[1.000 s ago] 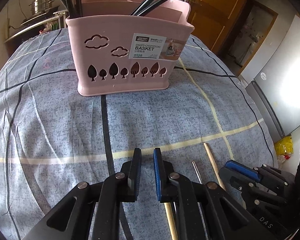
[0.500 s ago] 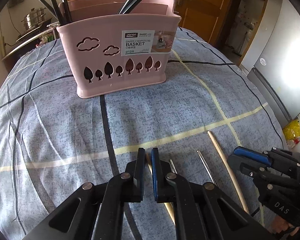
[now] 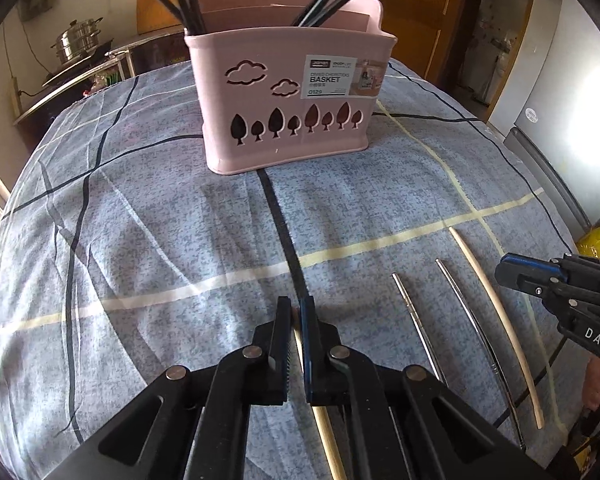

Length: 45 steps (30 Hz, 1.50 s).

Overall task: Organize utensils
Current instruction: 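Close the left tool on a wooden chopstick while the right tool grasps another, then lift the held wooden chopsticks and carry both tools over the pink basket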

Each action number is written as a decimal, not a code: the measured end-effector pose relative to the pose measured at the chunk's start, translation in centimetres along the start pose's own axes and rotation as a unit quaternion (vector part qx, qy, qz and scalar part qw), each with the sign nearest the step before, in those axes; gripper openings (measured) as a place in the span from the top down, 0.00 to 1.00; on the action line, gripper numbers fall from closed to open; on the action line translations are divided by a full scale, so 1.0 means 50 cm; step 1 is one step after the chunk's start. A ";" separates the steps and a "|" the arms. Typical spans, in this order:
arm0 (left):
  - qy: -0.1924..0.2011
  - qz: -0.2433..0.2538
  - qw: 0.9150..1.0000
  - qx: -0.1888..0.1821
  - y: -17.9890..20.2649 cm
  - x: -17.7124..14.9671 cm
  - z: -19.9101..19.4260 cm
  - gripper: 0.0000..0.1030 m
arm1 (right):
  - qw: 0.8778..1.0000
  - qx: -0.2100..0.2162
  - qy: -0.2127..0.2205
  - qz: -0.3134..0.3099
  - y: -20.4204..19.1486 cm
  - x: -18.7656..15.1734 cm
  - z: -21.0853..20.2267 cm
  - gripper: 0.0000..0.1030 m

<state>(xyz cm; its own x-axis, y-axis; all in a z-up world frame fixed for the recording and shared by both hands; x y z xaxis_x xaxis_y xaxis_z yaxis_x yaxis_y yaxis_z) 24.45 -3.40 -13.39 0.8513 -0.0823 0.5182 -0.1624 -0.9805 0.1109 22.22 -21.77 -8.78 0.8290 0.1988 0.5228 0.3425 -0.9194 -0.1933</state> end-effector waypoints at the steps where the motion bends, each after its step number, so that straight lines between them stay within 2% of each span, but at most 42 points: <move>1: 0.001 -0.004 1.000 -0.001 -0.006 -0.001 -0.004 0.96 | 1.000 0.000 0.004 -0.004 -0.006 0.006 -0.001 0.88; 9: -0.008 -0.032 0.999 -0.029 -0.008 -0.010 -0.015 0.94 | 0.999 -0.014 -0.008 -0.033 -0.030 0.043 0.041 0.87; 12: -0.011 -0.043 0.999 -0.023 -0.011 -0.012 -0.004 0.91 | 0.999 -0.018 -0.016 -0.037 -0.028 0.047 0.058 0.87; 20: -0.007 -0.063 0.998 -0.026 -0.021 -0.020 -0.012 0.91 | 0.999 -0.025 -0.021 -0.028 0.001 0.036 0.044 0.91; 22: -0.011 -0.058 0.998 -0.019 -0.016 -0.022 -0.012 0.91 | 0.999 -0.026 -0.027 -0.026 0.003 0.037 0.043 0.91; 27: -0.023 -0.008 0.999 0.023 0.009 -0.024 -0.007 0.88 | 0.996 -0.047 -0.050 -0.049 -0.008 0.047 0.054 0.90; 30: -0.020 -0.001 0.999 0.032 0.016 -0.026 -0.008 0.88 | 0.996 -0.051 -0.056 -0.048 -0.008 0.049 0.057 0.90; 34: -0.014 -0.005 0.999 0.033 0.016 -0.026 -0.010 0.89 | 0.996 -0.051 -0.052 -0.047 -0.006 0.049 0.057 0.93; 36: -0.013 -0.005 0.999 0.038 0.015 -0.023 -0.009 0.95 | 0.996 -0.050 -0.052 -0.044 -0.004 0.051 0.056 0.95; 40: -0.020 -0.030 0.999 0.020 0.001 -0.006 -0.002 0.96 | 0.997 -0.044 -0.043 -0.040 -0.006 0.057 0.048 0.95; 45: 0.005 -0.041 0.999 0.001 -0.012 0.038 -0.032 0.96 | 0.999 -0.036 -0.010 -0.038 -0.010 0.089 0.009 0.95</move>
<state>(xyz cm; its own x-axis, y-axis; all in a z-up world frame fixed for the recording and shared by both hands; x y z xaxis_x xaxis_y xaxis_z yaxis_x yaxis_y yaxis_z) 25.37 -2.67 -11.11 0.8568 0.0001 0.5156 -0.0909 -0.9843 0.1513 25.93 -20.27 -6.72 0.8109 0.2758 0.5162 0.3734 -0.9230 -0.0935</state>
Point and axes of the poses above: each gripper's, at about its wrist camera, not at the fingertips, and z roughly the way its jaws point, y to its right, x to its top, the point moved 8 cm from there along z, roughly the way its jaws point, and after that the axes turned 4 degrees about -z, right-handed, at the moved point
